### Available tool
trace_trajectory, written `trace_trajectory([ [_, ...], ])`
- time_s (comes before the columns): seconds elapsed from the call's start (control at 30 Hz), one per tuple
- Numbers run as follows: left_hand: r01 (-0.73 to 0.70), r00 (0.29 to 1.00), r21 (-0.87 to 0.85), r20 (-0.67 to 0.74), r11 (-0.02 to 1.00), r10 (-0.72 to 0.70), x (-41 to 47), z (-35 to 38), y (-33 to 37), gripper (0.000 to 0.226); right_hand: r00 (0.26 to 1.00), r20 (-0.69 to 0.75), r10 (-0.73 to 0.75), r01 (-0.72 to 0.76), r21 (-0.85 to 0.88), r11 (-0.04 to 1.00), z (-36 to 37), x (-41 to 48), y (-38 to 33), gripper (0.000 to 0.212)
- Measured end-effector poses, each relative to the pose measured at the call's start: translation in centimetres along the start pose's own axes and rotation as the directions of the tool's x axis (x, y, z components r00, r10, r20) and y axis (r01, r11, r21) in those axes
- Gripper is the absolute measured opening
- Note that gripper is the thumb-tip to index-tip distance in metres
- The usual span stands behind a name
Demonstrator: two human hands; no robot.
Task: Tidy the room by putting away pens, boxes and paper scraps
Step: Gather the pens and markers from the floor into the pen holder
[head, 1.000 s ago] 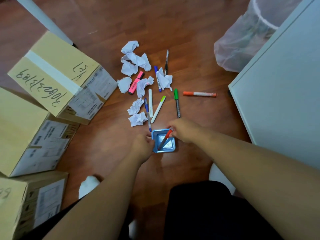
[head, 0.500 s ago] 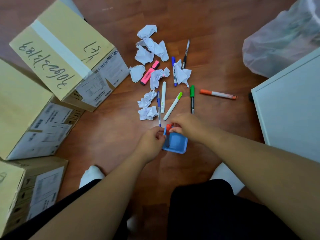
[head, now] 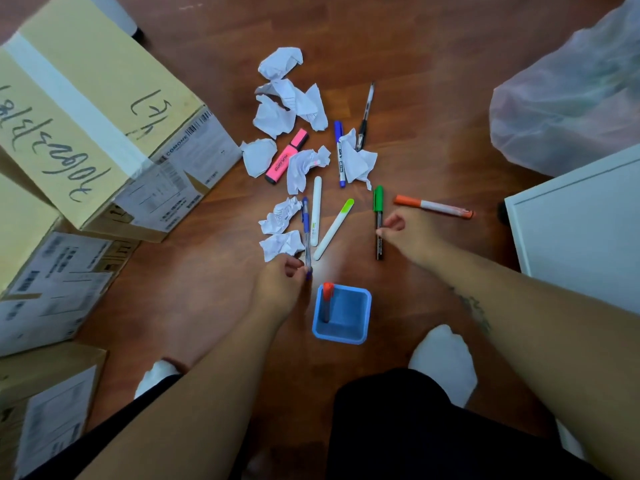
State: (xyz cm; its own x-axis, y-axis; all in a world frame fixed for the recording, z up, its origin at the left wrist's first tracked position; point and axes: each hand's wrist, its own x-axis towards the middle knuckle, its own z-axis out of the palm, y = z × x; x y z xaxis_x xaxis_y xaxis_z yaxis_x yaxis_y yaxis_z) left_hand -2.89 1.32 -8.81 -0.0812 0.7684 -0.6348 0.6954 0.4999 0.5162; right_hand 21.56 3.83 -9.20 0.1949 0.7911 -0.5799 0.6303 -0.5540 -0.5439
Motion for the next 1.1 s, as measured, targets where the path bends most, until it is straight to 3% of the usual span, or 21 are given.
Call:
trace_trajectory([
  [0.13, 0.043, 0.999, 0.039, -0.028, 0.998, -0.042, 2.2, 1.0, 1.0, 0.022, 0.993, -0.026, 0.118, -0.120, -0.106, 0.987, 0.6, 1.9, 0.1, 0.034],
  [0.23, 0.077, 0.996, 0.052, -0.048, 0.996, -0.075, 3.2, 1.6, 1.6, 0.028, 0.988, -0.062, 0.144, -0.150, -0.098, 0.984, 0.9, 2.7, -0.6, 0.028],
  [0.4, 0.095, 0.995, -0.069, -0.021, 0.993, -0.097, 4.6, 2.0, 2.2, 0.030, 0.981, -0.055, 0.184, -0.185, -0.019, 0.982, 1.7, 3.2, -1.5, 0.024],
  [0.53, 0.107, 0.988, -0.134, -0.092, 0.985, -0.120, 4.6, 1.5, 2.1, 0.030, 0.985, -0.017, 0.171, -0.172, -0.145, 0.974, 1.3, 2.7, -1.1, 0.014],
  [0.77, 0.034, 0.997, 0.002, -0.074, 0.999, -0.034, 4.5, 1.7, 3.2, 0.022, 0.984, -0.003, 0.178, -0.174, -0.220, 0.960, 0.1, 1.3, -0.3, 0.019],
  [0.9, 0.034, 0.999, 0.074, -0.019, 0.997, -0.032, 4.3, 1.6, 3.2, 0.022, 0.989, -0.045, 0.140, -0.144, -0.105, 0.984, -0.1, -0.3, 0.3, 0.029],
  [1.1, 0.026, 0.998, -0.004, -0.064, 1.000, -0.026, 4.0, 0.7, 1.5, 0.010, 0.983, -0.095, 0.156, -0.122, 0.292, 0.949, 0.6, -2.1, 0.6, 0.023],
])
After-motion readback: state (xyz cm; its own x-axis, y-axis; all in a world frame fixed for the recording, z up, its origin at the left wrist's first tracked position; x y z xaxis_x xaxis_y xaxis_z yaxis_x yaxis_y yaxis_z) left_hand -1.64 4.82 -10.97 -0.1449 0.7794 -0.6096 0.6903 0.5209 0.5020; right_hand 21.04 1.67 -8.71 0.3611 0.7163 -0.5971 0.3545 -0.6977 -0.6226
